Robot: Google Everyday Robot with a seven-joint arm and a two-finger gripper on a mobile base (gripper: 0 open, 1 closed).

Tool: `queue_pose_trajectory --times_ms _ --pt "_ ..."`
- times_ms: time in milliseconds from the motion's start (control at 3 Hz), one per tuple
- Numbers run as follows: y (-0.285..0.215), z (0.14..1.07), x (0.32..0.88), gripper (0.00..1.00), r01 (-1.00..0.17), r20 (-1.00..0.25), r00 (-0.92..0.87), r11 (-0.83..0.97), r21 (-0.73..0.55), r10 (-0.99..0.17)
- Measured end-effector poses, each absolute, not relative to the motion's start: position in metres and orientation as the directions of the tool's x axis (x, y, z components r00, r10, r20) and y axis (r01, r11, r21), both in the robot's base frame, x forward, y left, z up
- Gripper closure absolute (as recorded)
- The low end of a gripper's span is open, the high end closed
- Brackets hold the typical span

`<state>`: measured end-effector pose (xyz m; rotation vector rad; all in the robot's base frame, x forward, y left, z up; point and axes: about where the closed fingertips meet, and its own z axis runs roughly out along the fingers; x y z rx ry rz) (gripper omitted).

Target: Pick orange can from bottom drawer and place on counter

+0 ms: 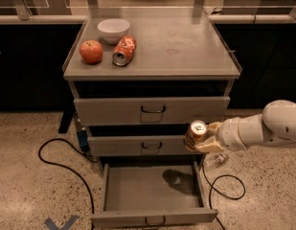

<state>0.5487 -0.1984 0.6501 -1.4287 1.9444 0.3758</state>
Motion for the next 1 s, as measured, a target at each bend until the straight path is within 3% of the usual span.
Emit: queue_pose_trajectory --times_ms 667,1000 --pt "-0.191 0.685 0.568 1.00 -0.923 -0.699 -0.123 0.340 -0.180 -0.705" --pt "-0.186 0.772 0.599 1.00 -0.918 -0.712 -0.030 0.301 -0.258 -0.702"
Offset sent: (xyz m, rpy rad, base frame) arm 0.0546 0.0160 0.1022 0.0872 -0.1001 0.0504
